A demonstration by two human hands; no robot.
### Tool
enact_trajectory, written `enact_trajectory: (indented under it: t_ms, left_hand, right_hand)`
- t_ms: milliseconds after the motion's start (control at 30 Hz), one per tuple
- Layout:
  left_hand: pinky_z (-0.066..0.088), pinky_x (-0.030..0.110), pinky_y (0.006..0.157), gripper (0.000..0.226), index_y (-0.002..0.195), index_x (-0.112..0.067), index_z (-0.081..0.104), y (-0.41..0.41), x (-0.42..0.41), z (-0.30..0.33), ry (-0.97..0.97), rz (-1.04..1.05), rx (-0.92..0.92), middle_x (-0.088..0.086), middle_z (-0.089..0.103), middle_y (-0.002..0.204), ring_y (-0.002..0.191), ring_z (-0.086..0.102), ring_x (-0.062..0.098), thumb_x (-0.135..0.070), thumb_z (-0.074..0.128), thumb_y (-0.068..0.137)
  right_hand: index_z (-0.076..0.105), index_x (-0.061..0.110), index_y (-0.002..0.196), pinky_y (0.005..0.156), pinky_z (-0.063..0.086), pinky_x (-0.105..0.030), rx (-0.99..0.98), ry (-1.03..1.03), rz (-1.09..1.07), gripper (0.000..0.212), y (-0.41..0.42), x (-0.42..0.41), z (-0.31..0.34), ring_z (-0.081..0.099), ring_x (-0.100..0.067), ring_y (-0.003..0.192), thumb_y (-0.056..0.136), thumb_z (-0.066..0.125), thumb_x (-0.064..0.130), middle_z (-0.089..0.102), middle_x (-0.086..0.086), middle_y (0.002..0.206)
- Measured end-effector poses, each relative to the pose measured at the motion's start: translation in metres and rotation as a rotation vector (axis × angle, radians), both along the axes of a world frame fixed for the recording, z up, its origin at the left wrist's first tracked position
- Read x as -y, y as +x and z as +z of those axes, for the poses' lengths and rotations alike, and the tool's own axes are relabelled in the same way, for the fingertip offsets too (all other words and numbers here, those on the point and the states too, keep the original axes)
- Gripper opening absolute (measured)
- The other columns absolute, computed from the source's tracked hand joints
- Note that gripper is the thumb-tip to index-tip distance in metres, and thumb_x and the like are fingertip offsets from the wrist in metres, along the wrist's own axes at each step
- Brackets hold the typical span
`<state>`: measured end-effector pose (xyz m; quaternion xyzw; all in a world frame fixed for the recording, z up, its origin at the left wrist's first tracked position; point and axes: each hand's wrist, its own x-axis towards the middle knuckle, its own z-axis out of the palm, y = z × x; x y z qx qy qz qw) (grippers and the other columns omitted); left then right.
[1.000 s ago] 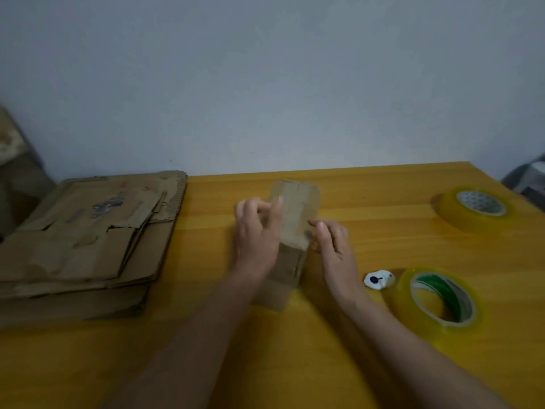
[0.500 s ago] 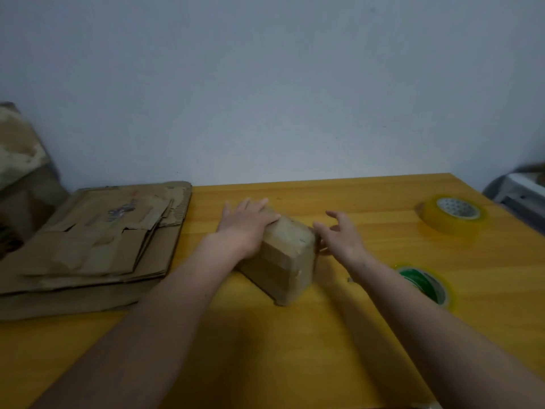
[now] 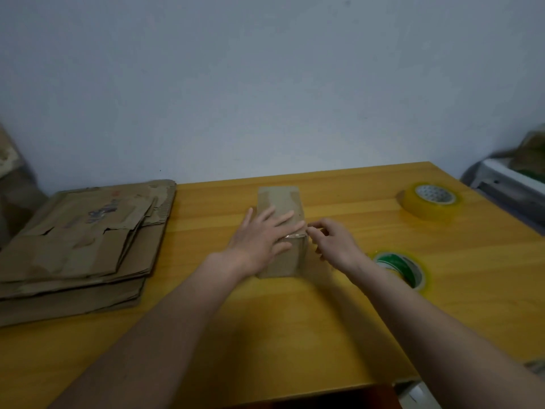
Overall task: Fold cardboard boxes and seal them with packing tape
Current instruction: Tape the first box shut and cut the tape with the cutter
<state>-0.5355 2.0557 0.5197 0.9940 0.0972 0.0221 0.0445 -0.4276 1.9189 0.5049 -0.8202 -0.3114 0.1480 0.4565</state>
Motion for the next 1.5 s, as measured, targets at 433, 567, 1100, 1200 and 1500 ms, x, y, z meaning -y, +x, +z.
enact_trajectory:
  t_ms: [433, 567, 1100, 1200, 1500]
  left_hand:
    - [0.028, 0.034, 0.114, 0.053, 0.147, -0.014, 0.038, 0.017, 0.066, -0.02, -0.079, -0.163, 0.579, 0.008, 0.04, 0.15, 0.139, 0.037, 0.024, -0.008, 0.05, 0.096]
    - [0.028, 0.032, 0.116, 0.058, 0.153, -0.02, 0.023, 0.034, 0.102, -0.042, -0.638, 0.036, 0.232, 0.0, 0.029, 0.156, 0.142, 0.029, 0.016, -0.003, 0.041, 0.1]
    - [0.049, 0.01, 0.074, 0.021, 0.106, -0.013, 0.069, 0.021, 0.109, -0.019, -0.972, 0.287, 0.378, -0.004, 0.068, 0.096, 0.084, 0.061, -0.002, -0.008, 0.054, 0.093]
    - [0.046, 0.007, 0.063, 0.006, 0.091, -0.017, 0.069, 0.014, 0.107, -0.016, -0.991, 0.303, 0.436, -0.008, 0.066, 0.085, 0.072, 0.06, -0.005, -0.022, 0.067, 0.089]
    - [0.056, 0.028, 0.076, 0.013, 0.08, -0.015, 0.068, 0.0, 0.091, -0.007, -1.03, 0.369, 0.551, -0.003, 0.071, 0.088, 0.081, 0.067, 0.011, -0.019, 0.079, 0.078]
  right_hand:
    - [0.066, 0.021, 0.095, 0.087, 0.04, -0.034, 0.42, -0.71, -0.064, 0.06, 0.027, 0.12, -0.015, 0.047, -0.024, 0.107, 0.07, 0.058, 0.075, 0.057, -0.003, 0.106]
    - [0.059, 0.028, 0.096, 0.095, 0.027, -0.035, 0.533, -0.823, 0.056, 0.037, 0.02, 0.124, -0.018, 0.038, -0.023, 0.122, 0.079, 0.062, 0.06, 0.055, 0.001, 0.117]
    - [0.063, 0.016, 0.121, 0.08, 0.04, -0.028, 0.266, -0.419, 0.161, 0.048, 0.022, 0.129, 0.017, 0.052, -0.017, 0.105, 0.078, 0.076, 0.032, 0.059, -0.003, 0.119]
    - [0.064, 0.017, 0.117, 0.076, 0.039, -0.027, 0.271, -0.394, 0.194, 0.042, 0.015, 0.124, 0.025, 0.053, -0.016, 0.099, 0.08, 0.074, 0.033, 0.06, -0.001, 0.115]
    - [0.057, 0.018, 0.116, 0.077, 0.04, -0.027, 0.331, -0.407, 0.175, 0.039, -0.001, 0.107, 0.042, 0.052, -0.017, 0.1, 0.084, 0.069, 0.038, 0.057, -0.002, 0.117]
